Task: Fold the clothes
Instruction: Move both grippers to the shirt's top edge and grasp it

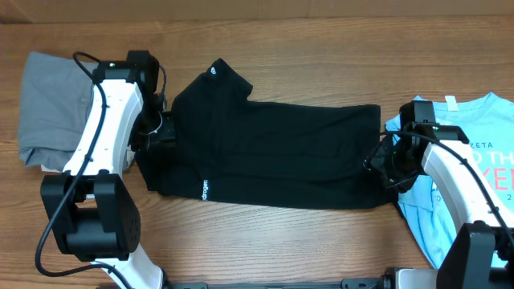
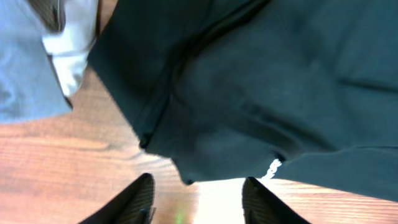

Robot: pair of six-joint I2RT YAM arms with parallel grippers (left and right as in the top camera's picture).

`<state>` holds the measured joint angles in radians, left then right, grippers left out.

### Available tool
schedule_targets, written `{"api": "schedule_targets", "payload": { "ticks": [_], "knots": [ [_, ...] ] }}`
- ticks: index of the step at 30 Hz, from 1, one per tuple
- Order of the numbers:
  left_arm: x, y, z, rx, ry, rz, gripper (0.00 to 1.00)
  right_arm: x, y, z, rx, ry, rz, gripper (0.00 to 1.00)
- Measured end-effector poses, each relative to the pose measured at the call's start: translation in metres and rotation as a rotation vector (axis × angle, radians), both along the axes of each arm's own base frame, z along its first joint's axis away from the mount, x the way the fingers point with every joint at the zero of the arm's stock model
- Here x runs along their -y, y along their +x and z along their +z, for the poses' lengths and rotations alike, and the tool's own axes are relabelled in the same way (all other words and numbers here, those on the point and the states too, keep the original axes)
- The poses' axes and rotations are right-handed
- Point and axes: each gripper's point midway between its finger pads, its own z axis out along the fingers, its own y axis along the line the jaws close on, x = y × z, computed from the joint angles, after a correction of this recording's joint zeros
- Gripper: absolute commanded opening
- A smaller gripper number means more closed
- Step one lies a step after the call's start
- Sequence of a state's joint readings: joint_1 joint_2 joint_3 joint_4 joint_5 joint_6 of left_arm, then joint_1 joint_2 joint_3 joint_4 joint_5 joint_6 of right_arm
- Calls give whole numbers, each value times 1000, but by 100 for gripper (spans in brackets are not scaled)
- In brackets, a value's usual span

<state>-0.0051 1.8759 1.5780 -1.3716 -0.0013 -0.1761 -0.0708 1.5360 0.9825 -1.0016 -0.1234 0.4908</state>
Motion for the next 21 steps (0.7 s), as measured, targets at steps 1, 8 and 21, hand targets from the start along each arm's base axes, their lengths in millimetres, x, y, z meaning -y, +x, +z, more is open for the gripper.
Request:
{"api": "schedule_targets", "payload": {
  "ticks": [1,8,21],
  "knots": [
    [1,2,0,10,-7,0,50,0,5,1,21,2,4,70],
    [19,30,1,124,-113,-48,57,-8,69,18,302,49,41,71],
    [70,103,34,446,-272,-171,88,-4,153,3,469,46,46,75]
  ]
}}
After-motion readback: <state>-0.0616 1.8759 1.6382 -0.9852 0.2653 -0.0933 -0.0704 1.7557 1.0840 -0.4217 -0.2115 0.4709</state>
